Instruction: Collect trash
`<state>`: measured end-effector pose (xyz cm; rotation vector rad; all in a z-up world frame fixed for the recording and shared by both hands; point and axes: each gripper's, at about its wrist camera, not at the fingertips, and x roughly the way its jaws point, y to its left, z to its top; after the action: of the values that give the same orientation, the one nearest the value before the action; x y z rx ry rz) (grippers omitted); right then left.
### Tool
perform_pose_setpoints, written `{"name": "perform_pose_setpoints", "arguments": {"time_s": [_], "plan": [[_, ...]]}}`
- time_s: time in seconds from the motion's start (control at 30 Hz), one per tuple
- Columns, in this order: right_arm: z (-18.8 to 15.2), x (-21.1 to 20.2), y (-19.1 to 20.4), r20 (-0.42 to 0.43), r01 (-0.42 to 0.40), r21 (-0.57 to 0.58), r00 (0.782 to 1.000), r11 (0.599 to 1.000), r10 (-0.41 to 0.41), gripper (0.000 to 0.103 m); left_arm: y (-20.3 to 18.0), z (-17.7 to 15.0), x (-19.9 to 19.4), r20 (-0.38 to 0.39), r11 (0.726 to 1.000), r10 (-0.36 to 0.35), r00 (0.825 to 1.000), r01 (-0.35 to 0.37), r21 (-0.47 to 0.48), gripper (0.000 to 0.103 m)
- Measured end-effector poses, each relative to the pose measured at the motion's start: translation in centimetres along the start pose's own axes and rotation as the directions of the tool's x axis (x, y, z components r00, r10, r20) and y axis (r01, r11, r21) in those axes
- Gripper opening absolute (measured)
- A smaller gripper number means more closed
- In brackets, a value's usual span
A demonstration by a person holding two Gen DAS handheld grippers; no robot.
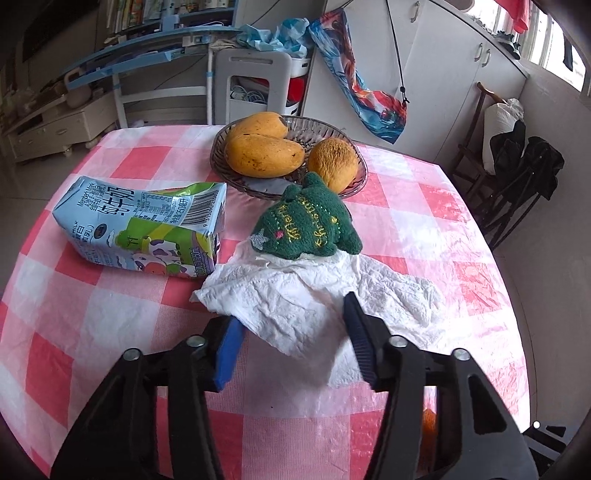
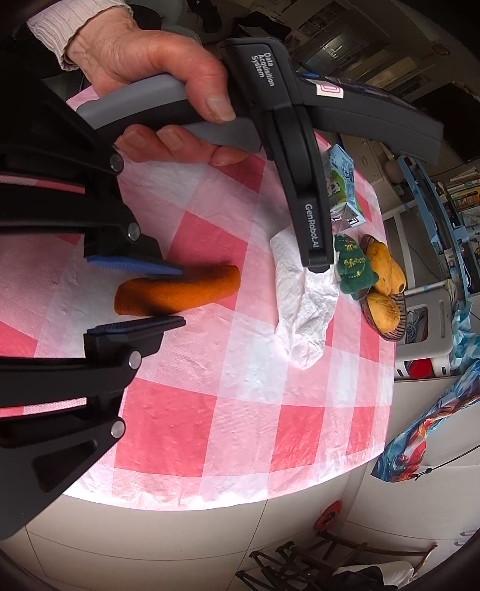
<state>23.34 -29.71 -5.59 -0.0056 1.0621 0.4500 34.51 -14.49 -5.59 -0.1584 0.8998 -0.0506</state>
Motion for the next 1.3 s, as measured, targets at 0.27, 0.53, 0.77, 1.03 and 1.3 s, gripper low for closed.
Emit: {"name": "perform_pose_setpoints", "arguments": {"time_s": [0.27, 0.53, 0.77, 1.03, 1.3], "plan": [[0.0, 0.2, 0.9, -0.012, -0.017, -0.023, 1.000, 1.000, 0.017, 0.025, 4.4, -3.0, -3.6, -0.027, 0.998, -0.053, 0.998, 0.052, -0.020, 0.015], [-0.4, 0.5, 3.5, -0.031, -0.060, -0.056, 0.998, 0.997, 0.058, 0.024, 11.5, -8.8, -9.8, -0.052, 0.999, -0.013, 0.999, 0.011, -0.031, 0.014], [-1.1, 0.7, 6.6, -0.017, -0.053, -0.071, 0.999, 0.996, 0.052, 0.026, 13.9, -11.6, -12.7, -0.075, 1.000, -0.005, 0.997, 0.005, 0.004, 0.015], [0.6, -1.0, 5.4, 0.172, 0.071, 0.026, 0.982, 0.997, -0.075, 0.058, 15.1, -13.5, -14.5, -0.041, 0.999, -0.036, 0.999, 0.037, 0.008, 0.030], [4.5, 2.6, 4.5, 0.162, 0.198, 0.054, 0.966, 0.979, -0.204, 0.073, 16.1, -13.4, -14.7, -0.009, 0.997, -0.068, 0.998, 0.067, -0.050, 0.043]]}}
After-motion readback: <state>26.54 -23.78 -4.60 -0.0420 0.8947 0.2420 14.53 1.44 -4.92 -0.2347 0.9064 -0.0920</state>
